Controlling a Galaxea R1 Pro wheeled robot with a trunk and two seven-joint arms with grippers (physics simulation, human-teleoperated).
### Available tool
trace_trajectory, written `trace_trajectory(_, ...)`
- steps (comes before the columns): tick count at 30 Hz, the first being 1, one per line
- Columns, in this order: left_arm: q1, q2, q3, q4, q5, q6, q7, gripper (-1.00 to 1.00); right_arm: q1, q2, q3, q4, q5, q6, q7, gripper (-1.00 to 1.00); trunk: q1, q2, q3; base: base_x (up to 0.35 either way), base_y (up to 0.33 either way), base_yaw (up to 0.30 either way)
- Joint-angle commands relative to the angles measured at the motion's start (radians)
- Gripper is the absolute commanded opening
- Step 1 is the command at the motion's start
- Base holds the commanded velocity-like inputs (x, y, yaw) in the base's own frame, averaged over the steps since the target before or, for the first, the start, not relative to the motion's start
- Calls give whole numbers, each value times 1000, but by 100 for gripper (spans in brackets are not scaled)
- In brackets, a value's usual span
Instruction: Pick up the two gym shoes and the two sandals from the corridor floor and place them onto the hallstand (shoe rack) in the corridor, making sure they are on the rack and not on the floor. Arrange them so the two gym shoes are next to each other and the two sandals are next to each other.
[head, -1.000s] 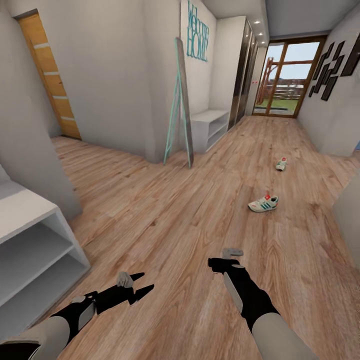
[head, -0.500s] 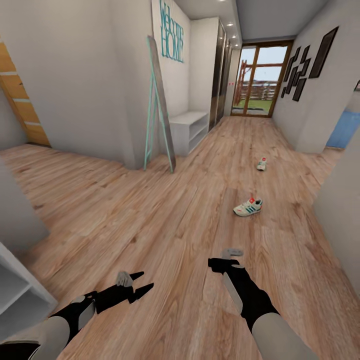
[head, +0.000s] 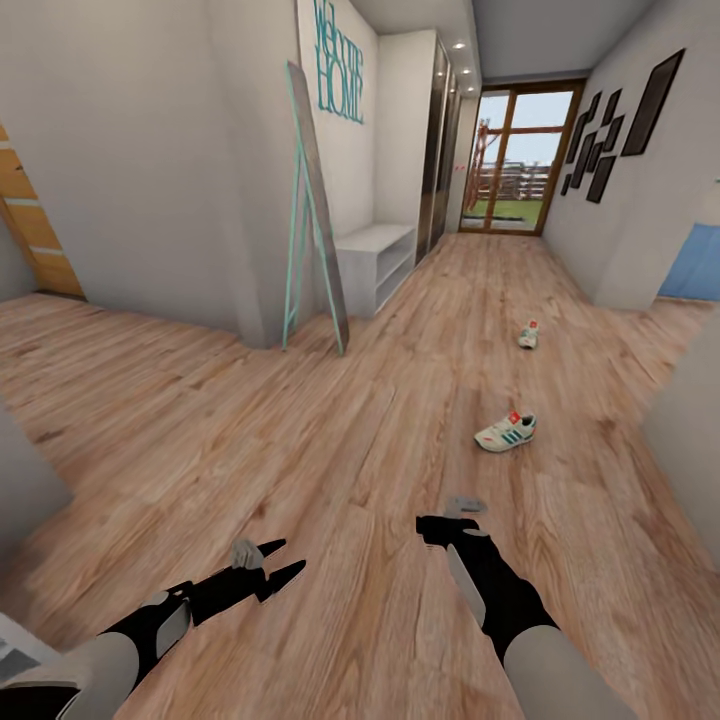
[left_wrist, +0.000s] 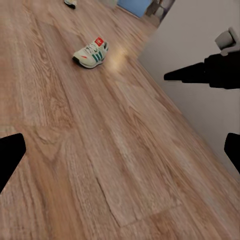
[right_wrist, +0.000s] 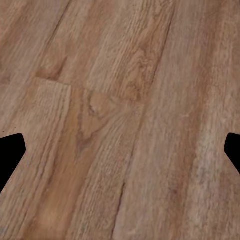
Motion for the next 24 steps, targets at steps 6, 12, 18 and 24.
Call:
trace_trajectory(6, -1, 0, -5, 1, 6, -4, -2, 100, 0, -1, 2, -7, -13, 4, -8, 100, 0, 0, -1, 347, 13, 0)
trace_trajectory(12, -1, 0, -5, 1, 6, -4, -2, 100, 0, -1, 2, -9, -17, 4, -7, 100, 0, 0, -1, 347, 1, 0)
trace_trajectory(18, -1, -1, -6, 1, 6, -4, -1, 100, 0, -1, 4, -8, -17, 4, -8, 100, 0, 0, -1, 347, 0, 0)
trace_trajectory(24, -1, 0, -6, 1, 6, -4, -1, 100, 0, 0, 5, -8, -17, 4, -8, 100, 0, 0, -1, 347, 0, 0)
